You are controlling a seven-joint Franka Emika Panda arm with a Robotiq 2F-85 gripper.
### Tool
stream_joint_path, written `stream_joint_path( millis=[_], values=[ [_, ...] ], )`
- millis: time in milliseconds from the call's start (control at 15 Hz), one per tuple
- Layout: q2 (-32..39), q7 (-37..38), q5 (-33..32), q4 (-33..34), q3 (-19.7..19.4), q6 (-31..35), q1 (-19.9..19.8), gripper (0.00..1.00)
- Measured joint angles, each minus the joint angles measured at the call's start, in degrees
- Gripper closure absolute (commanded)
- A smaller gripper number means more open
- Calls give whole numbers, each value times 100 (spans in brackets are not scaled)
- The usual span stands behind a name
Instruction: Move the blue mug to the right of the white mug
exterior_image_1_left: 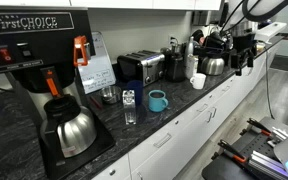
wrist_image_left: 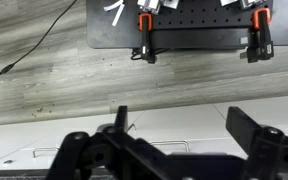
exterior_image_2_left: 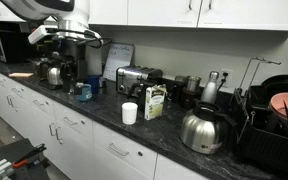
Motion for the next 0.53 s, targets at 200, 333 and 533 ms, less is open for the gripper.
stream_joint_path(
  millis=[200,333,533],
  values=[
    [0,0,0,0,0,0,0,0],
    [9,48,0,1,10,21,47,0],
    [105,346,95,52,194,255,298,0]
  ],
)
